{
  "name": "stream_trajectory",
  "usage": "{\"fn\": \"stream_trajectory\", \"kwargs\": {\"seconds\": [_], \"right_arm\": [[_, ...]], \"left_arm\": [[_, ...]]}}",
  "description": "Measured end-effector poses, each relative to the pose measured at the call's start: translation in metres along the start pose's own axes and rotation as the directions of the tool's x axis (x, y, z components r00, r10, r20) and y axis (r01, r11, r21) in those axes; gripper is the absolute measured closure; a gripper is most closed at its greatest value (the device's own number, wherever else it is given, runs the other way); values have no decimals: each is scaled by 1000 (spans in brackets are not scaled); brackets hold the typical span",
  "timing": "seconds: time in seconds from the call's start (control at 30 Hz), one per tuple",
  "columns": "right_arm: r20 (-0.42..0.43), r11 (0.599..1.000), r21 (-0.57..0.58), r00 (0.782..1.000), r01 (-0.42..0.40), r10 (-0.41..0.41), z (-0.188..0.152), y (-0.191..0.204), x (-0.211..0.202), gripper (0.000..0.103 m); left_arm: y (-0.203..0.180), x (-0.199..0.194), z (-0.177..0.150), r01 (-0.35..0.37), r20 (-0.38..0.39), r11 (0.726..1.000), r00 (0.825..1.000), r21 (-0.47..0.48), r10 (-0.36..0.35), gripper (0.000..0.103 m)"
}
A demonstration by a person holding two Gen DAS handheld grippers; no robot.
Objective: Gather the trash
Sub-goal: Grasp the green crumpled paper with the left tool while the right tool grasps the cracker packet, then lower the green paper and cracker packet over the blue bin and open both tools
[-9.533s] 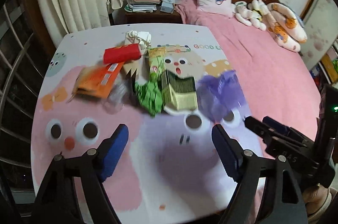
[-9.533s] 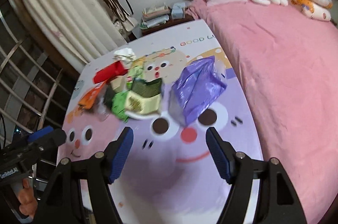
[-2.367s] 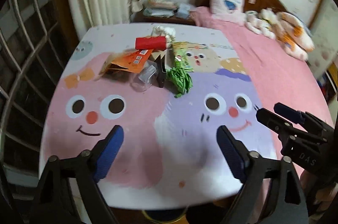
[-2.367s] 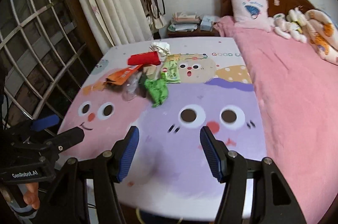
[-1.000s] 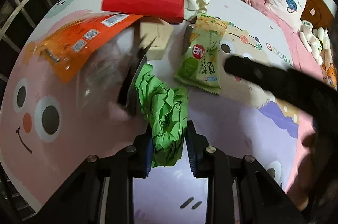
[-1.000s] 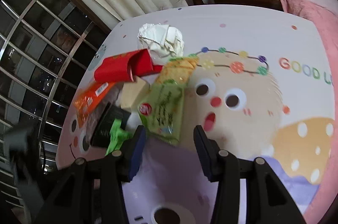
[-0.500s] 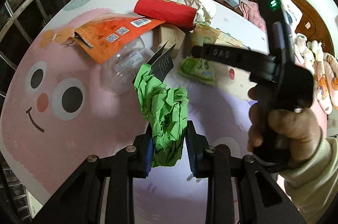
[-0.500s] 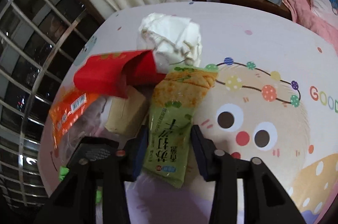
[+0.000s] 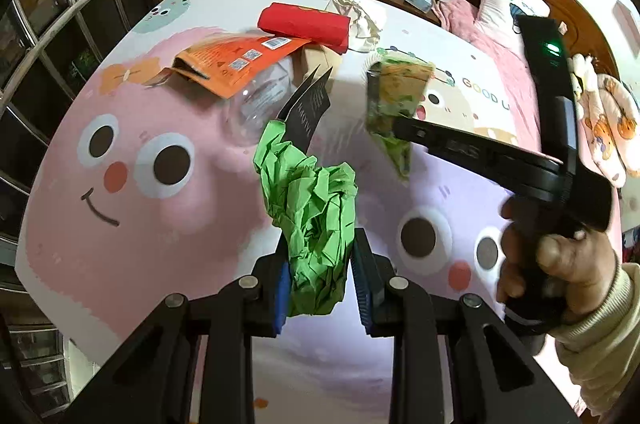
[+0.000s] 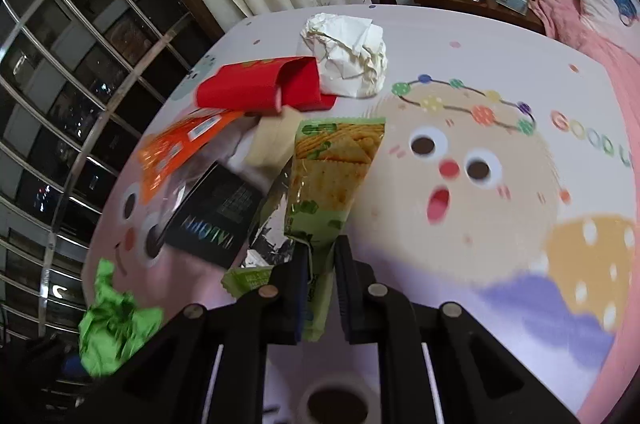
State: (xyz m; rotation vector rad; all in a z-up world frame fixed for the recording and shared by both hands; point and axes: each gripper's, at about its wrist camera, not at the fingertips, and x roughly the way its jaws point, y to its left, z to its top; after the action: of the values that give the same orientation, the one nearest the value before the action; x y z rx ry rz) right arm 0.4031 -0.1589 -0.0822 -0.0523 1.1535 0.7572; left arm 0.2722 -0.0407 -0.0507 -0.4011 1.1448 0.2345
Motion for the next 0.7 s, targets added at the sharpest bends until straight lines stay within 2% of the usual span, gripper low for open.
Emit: {"fn": "stream_trajectory", "kwargs": {"seconds": [0.2,0.37,0.47,0.7], "right_arm": [[23,999,25,999,-24,24,-38,23,-43,91],[47,999,51,999,-1,-1,-79,57,-74,91],[69,996,86,997,19,-25,-109,82,-90,91],[114,974,216,989,68,-94,-185,148,-112,91]], "left_arm": [[18,-29,-19,13,18,999,1000,41,-14,77],[37,-59,-39,41,47,992,998,118,-47,77],[51,-77,-54,74,51,980,995,183,-85,78],[94,-116,-98,120,37,929,989,351,-142,77]]}}
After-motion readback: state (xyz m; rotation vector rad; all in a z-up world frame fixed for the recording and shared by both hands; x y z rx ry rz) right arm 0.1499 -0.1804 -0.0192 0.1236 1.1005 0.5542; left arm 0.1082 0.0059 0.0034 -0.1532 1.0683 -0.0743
